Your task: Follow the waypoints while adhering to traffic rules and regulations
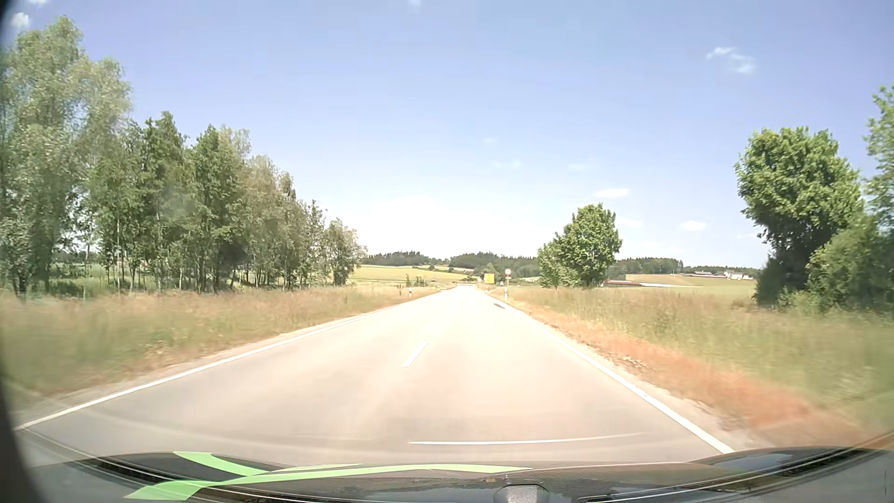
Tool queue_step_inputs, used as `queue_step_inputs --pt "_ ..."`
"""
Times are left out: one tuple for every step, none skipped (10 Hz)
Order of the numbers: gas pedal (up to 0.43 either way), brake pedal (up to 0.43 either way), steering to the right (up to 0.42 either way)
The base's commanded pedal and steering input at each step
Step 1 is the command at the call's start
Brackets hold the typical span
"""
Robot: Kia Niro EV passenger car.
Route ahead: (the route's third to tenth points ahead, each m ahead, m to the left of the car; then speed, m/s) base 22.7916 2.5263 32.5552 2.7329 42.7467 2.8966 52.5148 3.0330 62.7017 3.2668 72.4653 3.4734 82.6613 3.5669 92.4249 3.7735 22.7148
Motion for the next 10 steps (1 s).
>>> queue_step_inputs --pt "0.280 0.000 -0.003" --pt "0.260 0.000 -0.003" --pt "0.228 0.000 -0.003" --pt "0.209 0.000 -0.003" --pt "0.209 0.000 -0.003" --pt "0.209 0.000 -0.003" --pt "0.228 0.000 -0.004" --pt "0.228 0.000 -0.004" --pt "0.169 0.000 -0.004" --pt "0.000 0.000 -0.003"
